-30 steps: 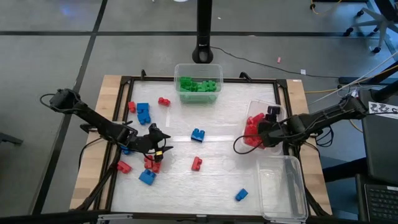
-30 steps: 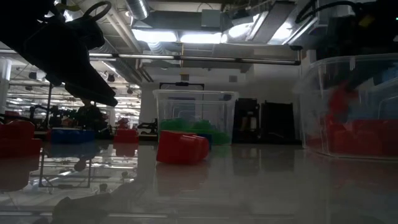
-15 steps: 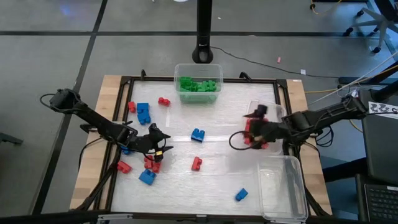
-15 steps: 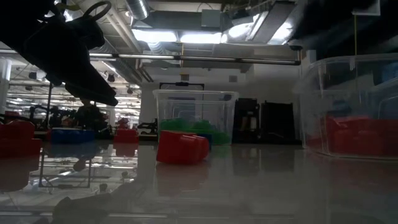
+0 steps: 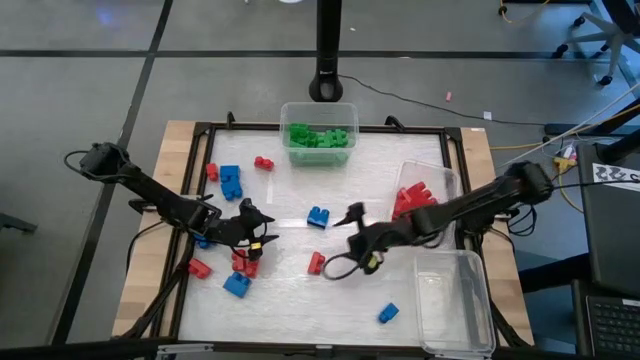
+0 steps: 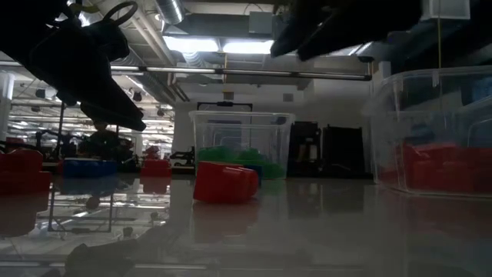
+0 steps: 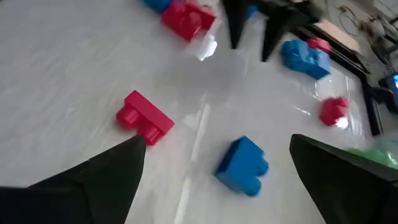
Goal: Sort blocks
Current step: Put the red game piece into the middle right transparent bin
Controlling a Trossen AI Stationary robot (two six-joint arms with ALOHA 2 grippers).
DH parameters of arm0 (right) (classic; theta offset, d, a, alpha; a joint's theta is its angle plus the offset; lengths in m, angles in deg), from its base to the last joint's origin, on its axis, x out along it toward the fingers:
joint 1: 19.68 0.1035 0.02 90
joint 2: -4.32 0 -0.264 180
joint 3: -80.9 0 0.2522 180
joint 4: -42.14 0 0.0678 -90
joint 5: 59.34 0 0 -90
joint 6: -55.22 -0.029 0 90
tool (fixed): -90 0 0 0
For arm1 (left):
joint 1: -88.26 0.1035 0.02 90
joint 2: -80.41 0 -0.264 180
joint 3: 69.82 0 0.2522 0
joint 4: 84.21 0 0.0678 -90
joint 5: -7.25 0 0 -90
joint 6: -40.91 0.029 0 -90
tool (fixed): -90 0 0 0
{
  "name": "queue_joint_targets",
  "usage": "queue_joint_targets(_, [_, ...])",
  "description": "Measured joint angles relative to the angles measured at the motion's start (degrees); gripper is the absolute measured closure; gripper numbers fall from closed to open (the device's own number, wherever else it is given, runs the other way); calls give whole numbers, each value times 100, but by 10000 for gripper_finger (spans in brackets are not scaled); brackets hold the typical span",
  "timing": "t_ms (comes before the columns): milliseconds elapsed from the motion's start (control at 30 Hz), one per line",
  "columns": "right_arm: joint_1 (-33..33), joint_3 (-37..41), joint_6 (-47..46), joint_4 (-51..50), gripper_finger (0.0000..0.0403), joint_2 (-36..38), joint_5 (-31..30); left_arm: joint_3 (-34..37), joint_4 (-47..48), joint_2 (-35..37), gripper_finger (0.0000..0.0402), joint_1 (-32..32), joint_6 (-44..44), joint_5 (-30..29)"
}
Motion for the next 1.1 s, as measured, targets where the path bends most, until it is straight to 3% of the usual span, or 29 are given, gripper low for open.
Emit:
queue_joint_targets(400, [-51, -1324, 1261, 122, 10, -2062, 725, 0, 4, 0, 150, 0, -4, 0])
queue_joint_targets(567, [-252, -1449, 1461, 113, 10, -2393, 1576, 0, 27, 0, 150, 0, -5, 0])
queue_joint_targets(867, [-584, -1446, 1542, 218, 10, -2858, 2551, 0, 17, 2, 150, 0, -5, 2])
queue_joint_targets(1100, [-603, -1446, 1662, 449, 17, -3140, 2761, 0, 33, 2, 150, 0, -4, 2])
